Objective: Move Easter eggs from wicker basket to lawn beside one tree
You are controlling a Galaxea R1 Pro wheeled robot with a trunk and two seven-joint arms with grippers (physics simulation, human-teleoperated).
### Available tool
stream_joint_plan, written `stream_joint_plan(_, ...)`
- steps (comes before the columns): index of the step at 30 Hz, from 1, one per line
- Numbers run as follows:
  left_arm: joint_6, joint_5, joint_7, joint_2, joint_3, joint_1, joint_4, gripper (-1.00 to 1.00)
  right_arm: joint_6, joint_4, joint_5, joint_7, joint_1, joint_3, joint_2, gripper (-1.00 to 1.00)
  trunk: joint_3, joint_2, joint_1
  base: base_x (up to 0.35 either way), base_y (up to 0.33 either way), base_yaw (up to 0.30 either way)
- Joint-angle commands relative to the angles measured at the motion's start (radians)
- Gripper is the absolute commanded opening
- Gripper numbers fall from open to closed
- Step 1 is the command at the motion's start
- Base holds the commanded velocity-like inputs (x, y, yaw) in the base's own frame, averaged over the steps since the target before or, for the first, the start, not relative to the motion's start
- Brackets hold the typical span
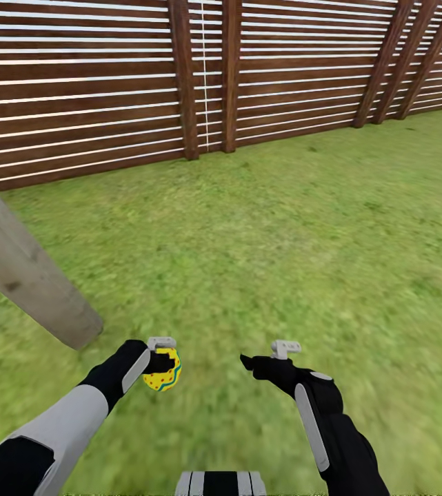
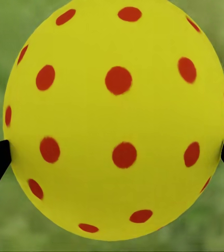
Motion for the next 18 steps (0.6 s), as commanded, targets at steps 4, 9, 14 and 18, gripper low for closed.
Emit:
stream_joint_plan(4, 0.000, 0.010, 0.008, 0.001, -0.009, 0.000, -0.002, -1.00, 0.005, -0.001, -0.009, -0.003, 0.000, -0.001, 0.000, 1.00, -0.016, -0.001, 0.002, 0.000, 0.000, 0.000)
stream_joint_plan(9, -0.001, 0.010, 0.008, 0.001, -0.009, 0.000, -0.002, -1.00, 0.005, -0.001, -0.009, -0.003, 0.000, -0.001, 0.000, 1.00, -0.036, -0.002, 0.004, 0.000, 0.000, 0.000)
stream_joint_plan(14, -0.002, 0.010, 0.009, 0.001, -0.019, 0.000, -0.002, -1.00, 0.005, -0.001, -0.009, -0.003, 0.000, -0.001, 0.000, 1.00, -0.055, -0.004, 0.006, 0.000, 0.000, 0.000)
stream_joint_plan(18, -0.002, 0.010, 0.010, 0.001, -0.021, 0.000, -0.002, -1.00, 0.005, -0.001, -0.009, -0.003, 0.000, -0.001, 0.000, 1.00, -0.070, -0.005, 0.008, 0.000, 0.000, 0.000)
